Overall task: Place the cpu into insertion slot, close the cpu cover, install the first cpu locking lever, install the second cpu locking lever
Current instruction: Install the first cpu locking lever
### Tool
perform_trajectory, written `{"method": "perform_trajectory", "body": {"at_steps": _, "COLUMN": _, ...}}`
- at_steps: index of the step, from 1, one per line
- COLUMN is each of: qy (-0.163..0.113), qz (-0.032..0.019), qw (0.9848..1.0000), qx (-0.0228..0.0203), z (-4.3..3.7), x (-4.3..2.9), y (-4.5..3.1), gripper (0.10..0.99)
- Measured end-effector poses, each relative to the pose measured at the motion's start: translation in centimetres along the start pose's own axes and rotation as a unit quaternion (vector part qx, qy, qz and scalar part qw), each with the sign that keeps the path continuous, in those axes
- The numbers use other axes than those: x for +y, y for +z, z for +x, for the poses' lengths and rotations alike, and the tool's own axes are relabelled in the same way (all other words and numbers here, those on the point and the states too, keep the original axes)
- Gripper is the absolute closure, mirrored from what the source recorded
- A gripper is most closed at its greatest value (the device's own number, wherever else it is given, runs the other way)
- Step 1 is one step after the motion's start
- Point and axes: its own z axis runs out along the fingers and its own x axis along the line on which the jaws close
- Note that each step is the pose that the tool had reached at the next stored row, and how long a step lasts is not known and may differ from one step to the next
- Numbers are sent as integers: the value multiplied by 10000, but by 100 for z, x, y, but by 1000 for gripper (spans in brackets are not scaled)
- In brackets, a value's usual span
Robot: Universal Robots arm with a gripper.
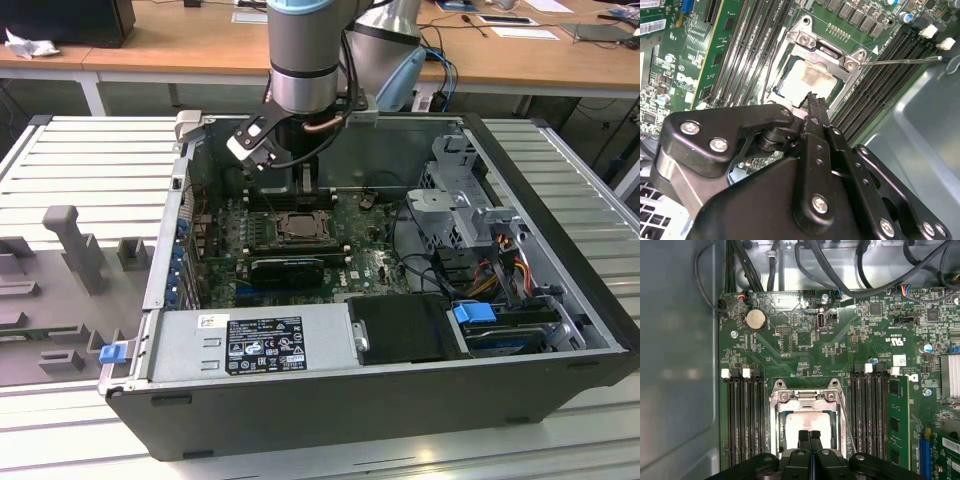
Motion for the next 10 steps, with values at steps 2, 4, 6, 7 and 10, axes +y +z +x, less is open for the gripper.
{"method": "perform_trajectory", "body": {"at_steps": 2, "qy": 0, "qz": 0, "qw": 10000, "qx": 0, "z": 2, "x": 3, "y": -58, "gripper": 980}}
{"method": "perform_trajectory", "body": {"at_steps": 4, "qy": -1, "qz": 0, "qw": 10000, "qx": 0, "z": 3, "x": 5, "y": -100, "gripper": 980}}
{"method": "perform_trajectory", "body": {"at_steps": 6, "qy": -74, "qz": 2, "qw": 10000, "qx": 5, "z": 3, "x": 5, "y": -100, "gripper": 980}}
{"method": "perform_trajectory", "body": {"at_steps": 7, "qy": -138, "qz": 4, "qw": 9999, "qx": 7, "z": 3, "x": 5, "y": -101, "gripper": 980}}
{"method": "perform_trajectory", "body": {"at_steps": 10, "qy": -463, "qz": 14, "qw": 9989, "qx": 23, "z": 3, "x": 5, "y": -101, "gripper": 980}}
